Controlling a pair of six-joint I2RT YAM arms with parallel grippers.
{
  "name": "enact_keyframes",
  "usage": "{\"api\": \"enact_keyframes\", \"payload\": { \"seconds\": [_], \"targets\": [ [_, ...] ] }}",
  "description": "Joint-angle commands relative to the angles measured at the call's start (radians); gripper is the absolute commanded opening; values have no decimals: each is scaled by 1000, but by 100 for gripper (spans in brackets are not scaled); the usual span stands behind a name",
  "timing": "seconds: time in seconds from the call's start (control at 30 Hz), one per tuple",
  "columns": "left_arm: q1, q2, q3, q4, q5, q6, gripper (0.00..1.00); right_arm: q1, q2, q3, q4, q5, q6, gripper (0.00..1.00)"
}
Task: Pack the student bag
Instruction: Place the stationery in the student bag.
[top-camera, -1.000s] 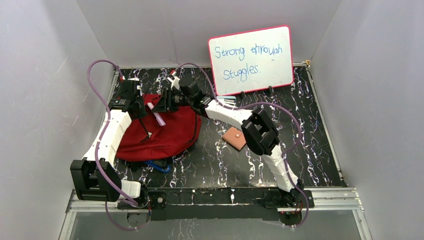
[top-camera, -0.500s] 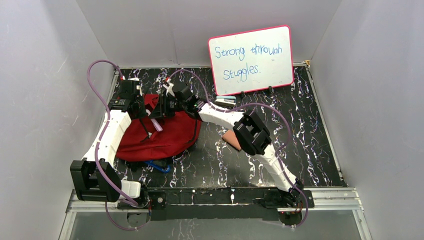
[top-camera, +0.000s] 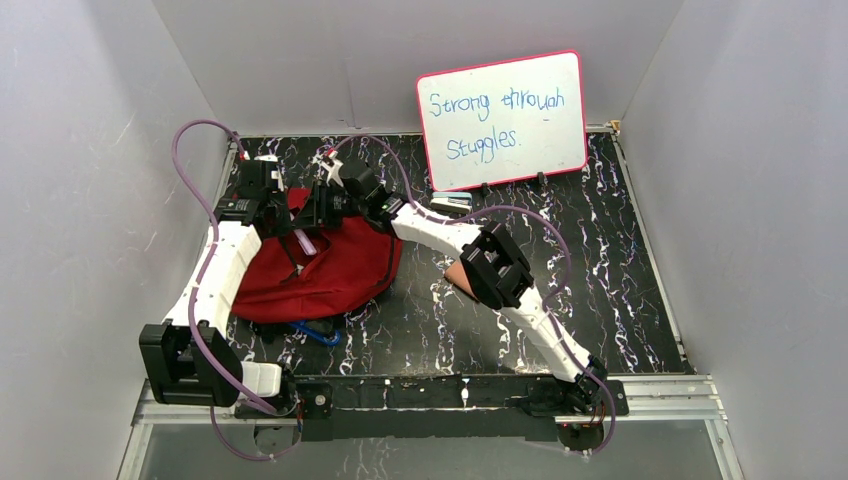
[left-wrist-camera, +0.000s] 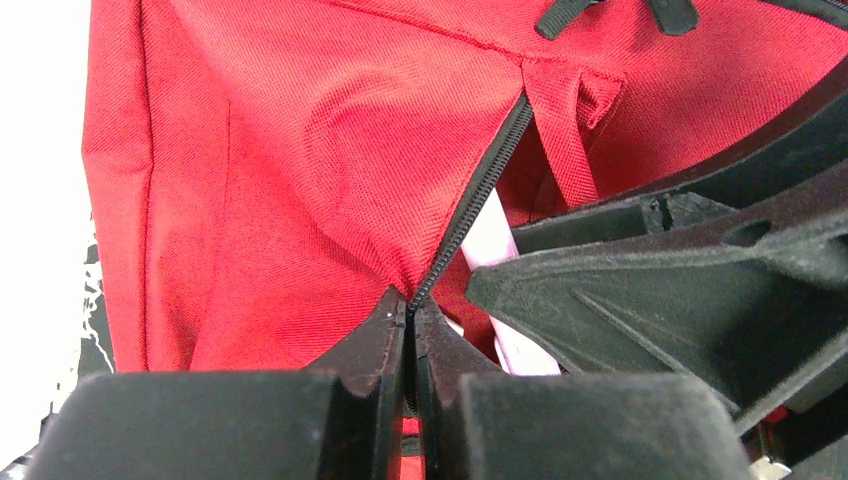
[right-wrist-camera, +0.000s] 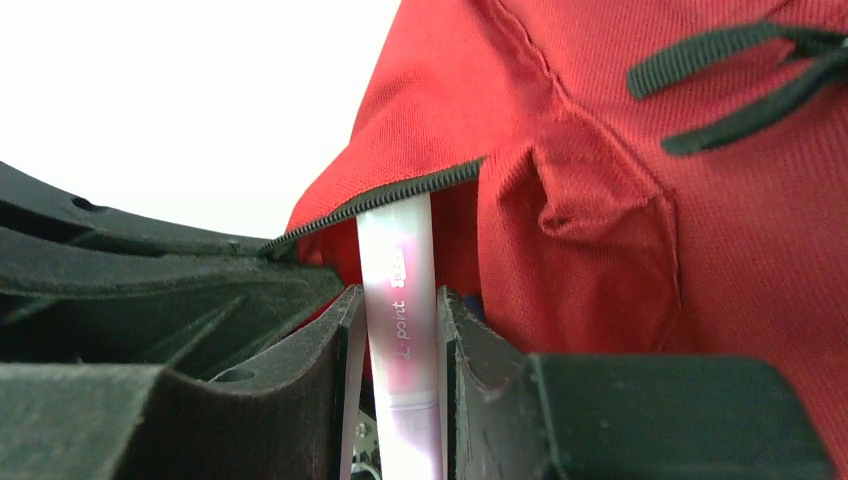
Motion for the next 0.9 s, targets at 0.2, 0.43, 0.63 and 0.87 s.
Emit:
{"api": "enact_keyframes", "payload": {
  "seconds": [0.2,0.43,0.63,0.87],
  "targets": [
    [3,-67,19,4,18,6,0,4,61,119,23,55,-15,11],
    [3,-65,19,4,19,5,0,14,60,107,15,63,-65,26],
    [3,-66,18,5,17,5,0,19,14,70,16,92,-118,45],
    [3,-67,15,5,14,4,0,20,-32,23,13,102,-156,52]
  ]
}}
